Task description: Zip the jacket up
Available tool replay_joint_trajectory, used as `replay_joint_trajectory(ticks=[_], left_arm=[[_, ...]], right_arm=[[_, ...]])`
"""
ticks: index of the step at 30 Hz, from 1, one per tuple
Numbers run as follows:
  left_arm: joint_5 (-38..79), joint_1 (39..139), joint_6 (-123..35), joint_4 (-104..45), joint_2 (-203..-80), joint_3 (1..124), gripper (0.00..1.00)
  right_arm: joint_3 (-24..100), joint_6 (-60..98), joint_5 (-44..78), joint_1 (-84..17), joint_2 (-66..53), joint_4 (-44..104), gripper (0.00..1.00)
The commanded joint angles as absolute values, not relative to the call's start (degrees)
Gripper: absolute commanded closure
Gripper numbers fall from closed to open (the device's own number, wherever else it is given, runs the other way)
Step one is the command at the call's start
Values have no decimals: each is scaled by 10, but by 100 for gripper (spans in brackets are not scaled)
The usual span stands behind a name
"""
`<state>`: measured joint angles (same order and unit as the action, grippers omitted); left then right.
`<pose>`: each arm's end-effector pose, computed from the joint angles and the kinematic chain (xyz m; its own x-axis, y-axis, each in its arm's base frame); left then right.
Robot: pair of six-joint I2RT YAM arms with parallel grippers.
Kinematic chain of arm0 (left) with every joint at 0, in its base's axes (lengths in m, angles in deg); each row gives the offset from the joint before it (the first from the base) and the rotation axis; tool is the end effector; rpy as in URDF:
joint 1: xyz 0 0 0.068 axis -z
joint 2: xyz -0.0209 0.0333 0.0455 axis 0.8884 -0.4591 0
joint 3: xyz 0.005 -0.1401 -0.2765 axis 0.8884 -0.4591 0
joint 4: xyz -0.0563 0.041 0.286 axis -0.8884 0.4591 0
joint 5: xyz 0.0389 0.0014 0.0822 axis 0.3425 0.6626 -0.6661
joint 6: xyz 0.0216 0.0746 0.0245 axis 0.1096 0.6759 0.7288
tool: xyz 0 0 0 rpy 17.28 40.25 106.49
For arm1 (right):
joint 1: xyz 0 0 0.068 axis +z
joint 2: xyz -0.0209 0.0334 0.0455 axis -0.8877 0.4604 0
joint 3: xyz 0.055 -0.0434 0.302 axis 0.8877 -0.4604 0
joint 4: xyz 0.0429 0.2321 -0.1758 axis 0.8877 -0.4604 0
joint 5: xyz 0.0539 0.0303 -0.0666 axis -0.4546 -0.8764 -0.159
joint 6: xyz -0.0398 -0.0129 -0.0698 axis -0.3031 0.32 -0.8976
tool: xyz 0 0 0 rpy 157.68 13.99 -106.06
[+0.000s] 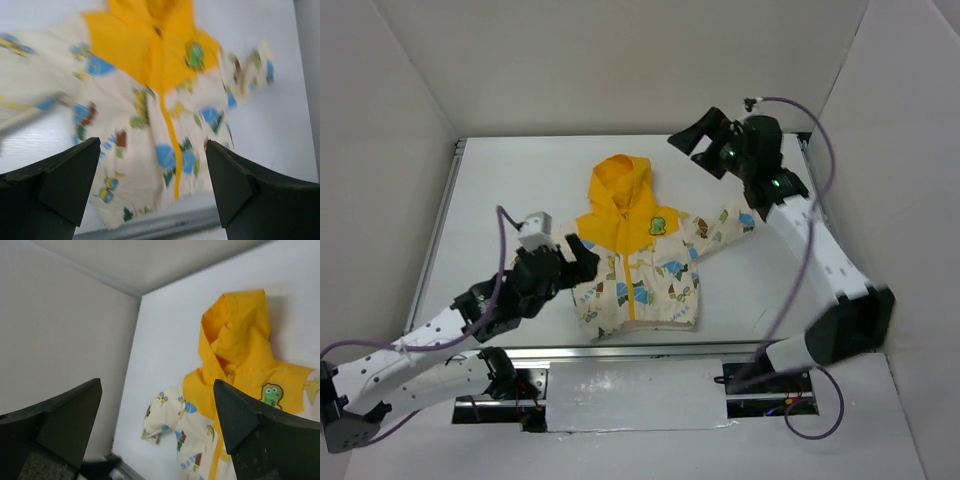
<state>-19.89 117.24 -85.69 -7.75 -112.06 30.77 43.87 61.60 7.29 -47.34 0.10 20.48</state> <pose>0.1553 -0.1533 0.3062 -0.4769 -0.4949 -0.7264 0.0496 0.8100 -0.5844 0.4069 0.1327 0.4043 -0.5792 0.5942 -0.5580 -0.1324 0.6069 0.7837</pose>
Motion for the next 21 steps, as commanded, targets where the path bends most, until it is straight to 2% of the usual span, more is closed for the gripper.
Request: replay_joint_trajectory(ticks=[1, 2, 8, 10, 13, 18, 21], left_arm=[[-309, 1079, -909, 158, -1133, 432, 1], [-296, 1011, -896, 176, -1142, 458, 1], [-280, 813, -797, 219, -1170, 584, 1], [-273, 784, -766, 235, -1171, 605, 1], [-293, 766, -746, 254, -1129, 611, 1], [-311, 766, -715, 295, -1038, 602, 1], [-321, 766, -708, 306, -1005, 575, 1]], right_arm=[[371, 427, 239, -445, -202, 94, 0], [336, 417, 245, -442, -276, 71, 0], [274, 374, 298, -437, -497, -101, 0], [268, 384, 350, -391, -546, -141, 0], [292, 381, 387, -387, -623, -216, 0], [369, 349, 438, -388, -662, -319, 0], [373, 350, 436, -381, -689, -324, 0]])
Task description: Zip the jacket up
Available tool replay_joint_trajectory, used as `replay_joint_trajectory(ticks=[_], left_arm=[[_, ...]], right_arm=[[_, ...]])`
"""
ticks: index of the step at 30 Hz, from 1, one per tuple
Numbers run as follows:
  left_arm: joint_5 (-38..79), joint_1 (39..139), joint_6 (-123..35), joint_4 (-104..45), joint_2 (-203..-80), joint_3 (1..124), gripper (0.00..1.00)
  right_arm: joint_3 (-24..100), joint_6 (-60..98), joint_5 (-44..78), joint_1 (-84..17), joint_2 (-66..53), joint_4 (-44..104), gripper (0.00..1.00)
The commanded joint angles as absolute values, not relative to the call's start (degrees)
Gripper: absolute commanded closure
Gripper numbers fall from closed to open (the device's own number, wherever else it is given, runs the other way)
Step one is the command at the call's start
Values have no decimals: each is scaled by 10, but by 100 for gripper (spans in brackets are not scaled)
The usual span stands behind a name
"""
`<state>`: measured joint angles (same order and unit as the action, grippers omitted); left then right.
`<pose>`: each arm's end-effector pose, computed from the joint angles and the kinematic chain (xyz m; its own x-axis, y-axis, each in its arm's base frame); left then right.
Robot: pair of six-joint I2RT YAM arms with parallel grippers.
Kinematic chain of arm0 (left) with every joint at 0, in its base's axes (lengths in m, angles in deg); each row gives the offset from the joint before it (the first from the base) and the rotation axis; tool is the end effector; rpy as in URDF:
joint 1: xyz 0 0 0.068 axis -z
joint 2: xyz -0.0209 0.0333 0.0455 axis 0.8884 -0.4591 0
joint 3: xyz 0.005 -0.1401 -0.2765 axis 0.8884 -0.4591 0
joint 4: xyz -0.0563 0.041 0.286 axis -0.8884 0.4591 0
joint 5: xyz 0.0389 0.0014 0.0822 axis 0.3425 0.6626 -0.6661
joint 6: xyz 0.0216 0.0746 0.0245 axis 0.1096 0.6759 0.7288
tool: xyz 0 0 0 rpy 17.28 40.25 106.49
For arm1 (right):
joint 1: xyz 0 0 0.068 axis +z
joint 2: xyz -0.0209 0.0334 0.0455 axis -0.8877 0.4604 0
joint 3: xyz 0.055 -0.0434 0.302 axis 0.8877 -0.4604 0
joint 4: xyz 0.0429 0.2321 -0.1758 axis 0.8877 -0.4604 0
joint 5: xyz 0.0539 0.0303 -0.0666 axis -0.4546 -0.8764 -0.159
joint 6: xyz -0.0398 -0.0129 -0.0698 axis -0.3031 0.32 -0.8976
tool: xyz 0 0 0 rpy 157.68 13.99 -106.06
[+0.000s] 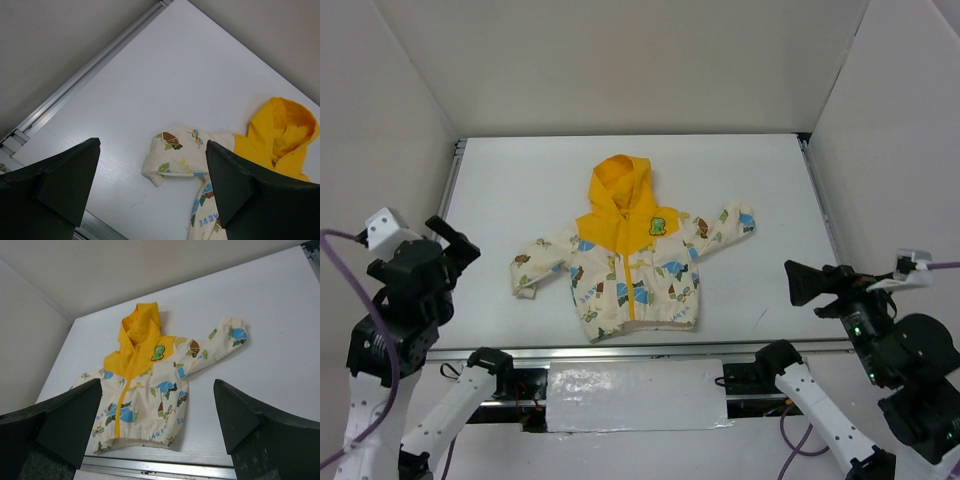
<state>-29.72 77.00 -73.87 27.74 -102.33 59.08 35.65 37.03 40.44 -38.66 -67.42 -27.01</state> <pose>0.1050 0.0220 0.4440 -0.0099 -0.5018 -0.8649 -0.5584 0.7203 -0.4116 0.0057 -0.0185 0.4651 -0.1290 0.3860 -0.9134 -0.0963 0.9119 0.3990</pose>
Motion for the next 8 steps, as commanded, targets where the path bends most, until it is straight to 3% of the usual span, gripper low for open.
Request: replay_joint_trajectory(ticks=[1, 8], left_arm=[[-330, 766, -709, 309, -1000, 571, 1], [-325, 767, -709, 320, -992, 580, 1]], right_arm=[[374, 353, 441, -381, -695, -330, 0], [357, 356, 438, -381, -693, -316, 0]])
